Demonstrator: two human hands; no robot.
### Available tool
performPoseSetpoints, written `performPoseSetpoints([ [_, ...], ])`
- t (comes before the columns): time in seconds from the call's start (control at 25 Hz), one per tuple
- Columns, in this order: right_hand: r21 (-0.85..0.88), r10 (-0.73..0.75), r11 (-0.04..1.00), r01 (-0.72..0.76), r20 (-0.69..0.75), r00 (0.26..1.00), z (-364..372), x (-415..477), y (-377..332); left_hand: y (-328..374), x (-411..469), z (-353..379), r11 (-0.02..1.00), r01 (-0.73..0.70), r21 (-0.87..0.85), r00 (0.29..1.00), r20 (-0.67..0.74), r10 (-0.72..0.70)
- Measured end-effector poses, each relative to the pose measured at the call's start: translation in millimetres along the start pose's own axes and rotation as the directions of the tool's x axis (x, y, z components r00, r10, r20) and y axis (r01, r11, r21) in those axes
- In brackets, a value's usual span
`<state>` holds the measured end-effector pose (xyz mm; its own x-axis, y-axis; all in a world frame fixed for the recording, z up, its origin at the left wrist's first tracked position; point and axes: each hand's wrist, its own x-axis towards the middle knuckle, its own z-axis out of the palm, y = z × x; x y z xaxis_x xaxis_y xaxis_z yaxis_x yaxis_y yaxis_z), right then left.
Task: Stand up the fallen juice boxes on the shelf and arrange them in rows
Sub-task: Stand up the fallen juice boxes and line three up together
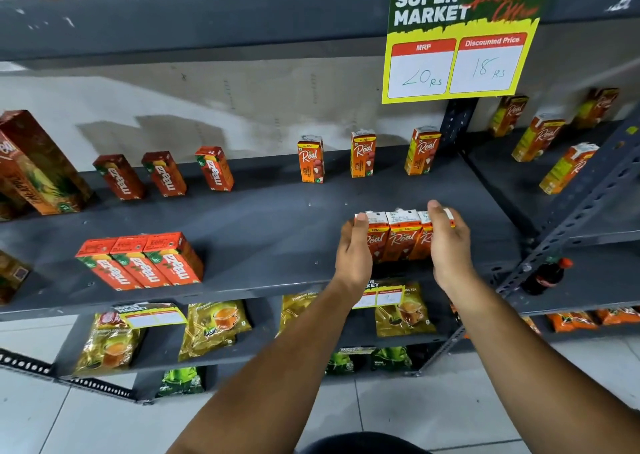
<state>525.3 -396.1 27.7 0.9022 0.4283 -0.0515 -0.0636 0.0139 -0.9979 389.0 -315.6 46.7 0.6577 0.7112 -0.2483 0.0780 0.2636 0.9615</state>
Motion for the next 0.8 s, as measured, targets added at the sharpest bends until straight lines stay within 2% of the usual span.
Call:
performPoseSetpoints([
  [0.16, -0.016, -0.023, 1.000, 0.024, 0.078, 0.997, -5.8, -2.2, -3.1, -6.4, -4.3, -10.9, 0.999, -0.038, 0.037, 0.996, 0.083, 0.035],
  [0.24, 0.000, -0.070, 0.998, 0.070, 0.107, 0.992, -10.4, -1.1, -5.0, -6.0, 0.9, -25.6, 0.977, -0.080, 0.197, 0.987, 0.151, 0.050],
  [0.36, 0.105, -0.095, 0.991, 0.083, 0.118, 0.988, -18.2, 2.7, -5.5, -2.1, 20.9, -35.6, 0.845, -0.104, 0.525, 0.983, 0.181, 0.008],
  [0.56, 0.060, -0.117, 0.993, 0.106, 0.253, 0.960, -16.2, 0.7, 2.1, -12.9, 27.3, -28.0, 0.809, -0.094, 0.580, 0.994, 0.097, 0.047],
  [0.8, 0.075, -0.158, 0.986, 0.147, 0.179, 0.971, -14.2, -4.6, 1.9, -17.3, 26.2, -23.2, 0.830, -0.129, 0.542, 0.991, 0.088, 0.097],
])
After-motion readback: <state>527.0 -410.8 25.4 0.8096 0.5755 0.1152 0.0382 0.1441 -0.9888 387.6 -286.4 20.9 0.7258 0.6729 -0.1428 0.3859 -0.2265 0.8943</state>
